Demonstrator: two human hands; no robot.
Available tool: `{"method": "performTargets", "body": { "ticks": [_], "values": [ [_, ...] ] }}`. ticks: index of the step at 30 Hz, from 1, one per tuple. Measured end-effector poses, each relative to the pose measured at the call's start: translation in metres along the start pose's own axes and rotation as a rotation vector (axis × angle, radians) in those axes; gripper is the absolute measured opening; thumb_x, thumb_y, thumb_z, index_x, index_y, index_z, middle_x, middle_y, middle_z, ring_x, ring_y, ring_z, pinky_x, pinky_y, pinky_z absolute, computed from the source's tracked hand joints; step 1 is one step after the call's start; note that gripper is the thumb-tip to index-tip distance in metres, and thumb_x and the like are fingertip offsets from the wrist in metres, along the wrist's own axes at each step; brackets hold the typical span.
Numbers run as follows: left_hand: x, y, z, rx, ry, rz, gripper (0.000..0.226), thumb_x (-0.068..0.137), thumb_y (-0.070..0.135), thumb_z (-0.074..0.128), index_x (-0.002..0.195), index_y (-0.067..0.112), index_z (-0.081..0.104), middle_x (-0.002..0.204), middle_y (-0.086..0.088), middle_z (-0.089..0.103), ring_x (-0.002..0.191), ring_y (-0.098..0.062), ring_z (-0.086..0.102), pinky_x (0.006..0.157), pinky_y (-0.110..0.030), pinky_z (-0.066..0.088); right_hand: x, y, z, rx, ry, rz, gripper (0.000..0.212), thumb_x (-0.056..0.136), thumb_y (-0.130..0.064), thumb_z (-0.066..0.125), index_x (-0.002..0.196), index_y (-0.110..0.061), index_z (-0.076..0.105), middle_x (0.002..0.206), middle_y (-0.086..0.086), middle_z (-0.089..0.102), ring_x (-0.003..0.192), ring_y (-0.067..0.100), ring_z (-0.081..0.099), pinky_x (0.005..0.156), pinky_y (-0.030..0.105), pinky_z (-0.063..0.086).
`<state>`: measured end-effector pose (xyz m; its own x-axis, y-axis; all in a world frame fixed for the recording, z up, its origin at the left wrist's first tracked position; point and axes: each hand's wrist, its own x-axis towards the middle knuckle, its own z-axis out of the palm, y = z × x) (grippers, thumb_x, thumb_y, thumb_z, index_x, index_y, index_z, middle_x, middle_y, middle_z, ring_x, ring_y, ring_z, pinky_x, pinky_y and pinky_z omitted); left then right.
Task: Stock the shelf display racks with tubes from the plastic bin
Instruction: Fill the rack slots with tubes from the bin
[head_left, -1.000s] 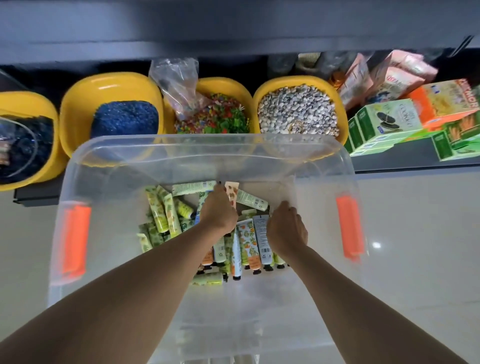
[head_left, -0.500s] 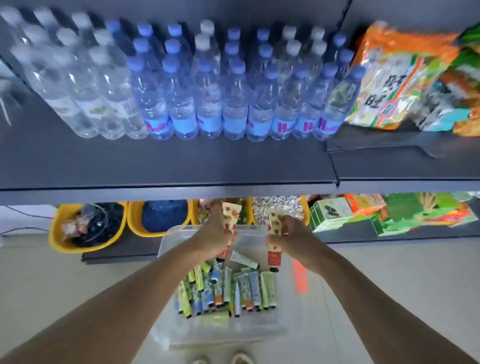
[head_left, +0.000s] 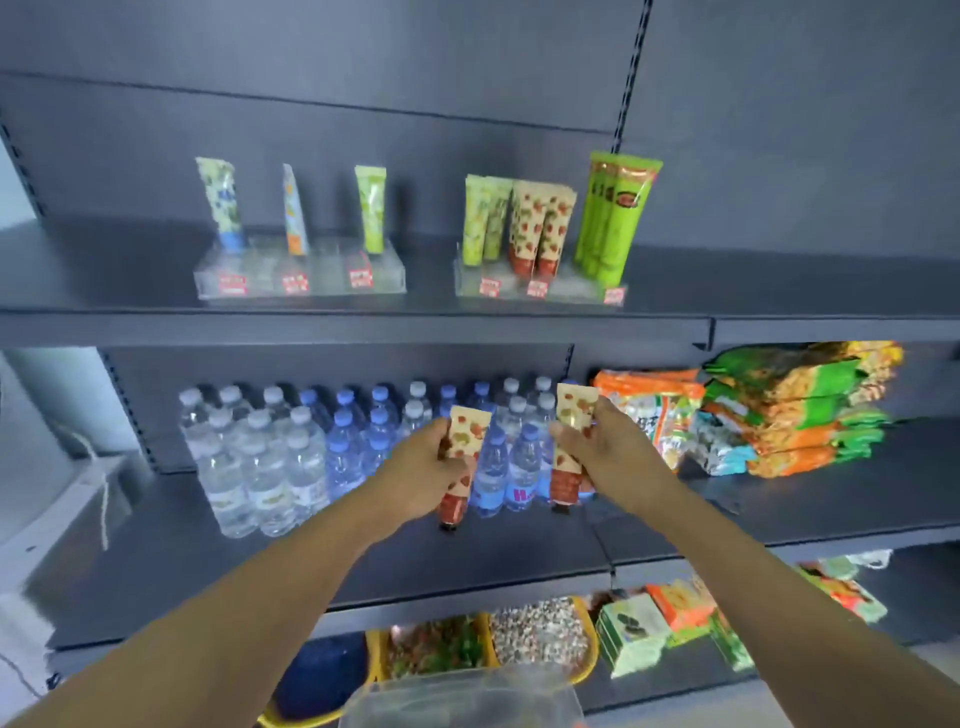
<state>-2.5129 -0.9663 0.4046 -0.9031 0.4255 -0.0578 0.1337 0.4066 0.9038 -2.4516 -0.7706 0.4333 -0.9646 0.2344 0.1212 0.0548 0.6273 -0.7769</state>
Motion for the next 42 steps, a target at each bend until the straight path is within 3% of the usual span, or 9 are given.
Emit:
{"method": "performTargets", "body": {
  "ticks": [5, 8, 13, 16, 21, 25, 30, 33, 42],
  "values": [
    [0.002, 0.066, -0.029, -0.001, 0.052, 0.153, 0.021, 0.092, 0.002, 0.051, 0.088, 0.023, 0.049, 0.085, 0.001, 0.061, 0.079, -0.018, 0.056, 0.084, -0.039, 0.049, 0.017, -0.041, -0.042, -0.023, 0.062, -0.068, 0.015, 0.097, -0.025, 0.05, 0.089, -0.013, 0.043, 0.07, 0.005, 0.06, 0.053, 0.015, 0.057, 0.06, 0.037, 0.051],
    [0.009, 0.098, -0.036, -0.013, 0.065, 0.207, 0.016, 0.092, 0.0, 0.052, 0.1, 0.014, 0.048, 0.093, -0.003, 0.062, 0.088, -0.02, 0.059, 0.088, -0.038, 0.048, 0.032, -0.055, -0.063, -0.053, 0.095, -0.067, 0.018, 0.095, -0.023, 0.052, 0.1, -0.008, 0.044, 0.082, 0.013, 0.062, 0.069, 0.027, 0.06, 0.07, 0.047, 0.053],
    [0.033, 0.133, -0.044, 0.006, 0.129, 0.242, 0.022, 0.09, 0.002, 0.057, 0.102, 0.02, 0.05, 0.094, 0.0, 0.064, 0.096, -0.024, 0.063, 0.092, -0.045, 0.051, 0.06, -0.073, -0.098, -0.131, 0.215, -0.152, 0.018, 0.093, -0.018, 0.057, 0.107, -0.01, 0.051, 0.097, 0.006, 0.064, 0.09, 0.024, 0.06, 0.08, 0.033, 0.048],
    [0.052, 0.148, -0.048, 0.034, 0.183, 0.258, 0.025, 0.089, 0.004, 0.058, 0.096, 0.027, 0.051, 0.092, 0.002, 0.063, 0.098, -0.024, 0.063, 0.092, -0.047, 0.051, 0.083, -0.084, -0.113, -0.147, 0.224, -0.164, 0.015, 0.093, -0.017, 0.056, 0.106, -0.009, 0.052, 0.091, 0.002, 0.059, 0.084, 0.019, 0.055, 0.072, 0.027, 0.04],
    [0.081, 0.171, -0.055, 0.025, 0.267, 0.282, 0.024, 0.09, 0.004, 0.057, 0.103, 0.02, 0.047, 0.101, -0.002, 0.063, 0.097, -0.022, 0.062, 0.09, -0.041, 0.052, 0.125, -0.099, -0.119, -0.185, 0.259, -0.195, 0.011, 0.094, -0.016, 0.055, 0.096, -0.008, 0.047, 0.08, 0.003, 0.057, 0.072, 0.017, 0.052, 0.053, 0.026, 0.037],
    [0.105, 0.184, -0.061, 0.034, 0.302, 0.305, 0.029, 0.089, 0.003, 0.058, 0.112, 0.013, 0.044, 0.106, -0.005, 0.062, 0.098, -0.021, 0.062, 0.088, -0.04, 0.053, 0.151, -0.106, -0.109, -0.161, 0.3, -0.201, 0.019, 0.093, -0.016, 0.057, 0.104, -0.009, 0.044, 0.071, -0.005, 0.049, 0.061, 0.004, 0.046, 0.048, 0.018, 0.033],
    [0.134, 0.188, -0.068, 0.093, 0.309, 0.316, 0.026, 0.09, 0.007, 0.058, 0.11, 0.015, 0.043, 0.107, -0.002, 0.062, 0.095, -0.017, 0.061, 0.074, -0.028, 0.051, 0.173, -0.107, -0.089, -0.168, 0.311, -0.178, 0.038, 0.093, -0.011, 0.055, 0.125, -0.003, 0.038, 0.086, 0.011, 0.06, 0.083, 0.027, 0.063, 0.064, 0.035, 0.05],
    [0.147, 0.187, -0.068, 0.096, 0.289, 0.327, 0.027, 0.089, 0.006, 0.059, 0.11, 0.014, 0.043, 0.107, -0.003, 0.063, 0.097, -0.019, 0.062, 0.08, -0.032, 0.053, 0.181, -0.105, -0.08, -0.201, 0.314, -0.131, 0.038, 0.092, -0.01, 0.055, 0.126, -0.002, 0.039, 0.097, 0.019, 0.063, 0.092, 0.033, 0.063, 0.073, 0.039, 0.05],
    [0.168, 0.179, -0.065, 0.09, 0.219, 0.34, 0.029, 0.09, 0.007, 0.059, 0.112, 0.017, 0.043, 0.107, 0.0, 0.063, 0.1, -0.018, 0.061, 0.091, -0.041, 0.053, 0.185, -0.093, -0.069, -0.276, 0.313, -0.029, 0.03, 0.093, -0.008, 0.052, 0.119, -0.001, 0.04, 0.104, 0.021, 0.063, 0.095, 0.036, 0.062, 0.075, 0.042, 0.052]
  ]
}}
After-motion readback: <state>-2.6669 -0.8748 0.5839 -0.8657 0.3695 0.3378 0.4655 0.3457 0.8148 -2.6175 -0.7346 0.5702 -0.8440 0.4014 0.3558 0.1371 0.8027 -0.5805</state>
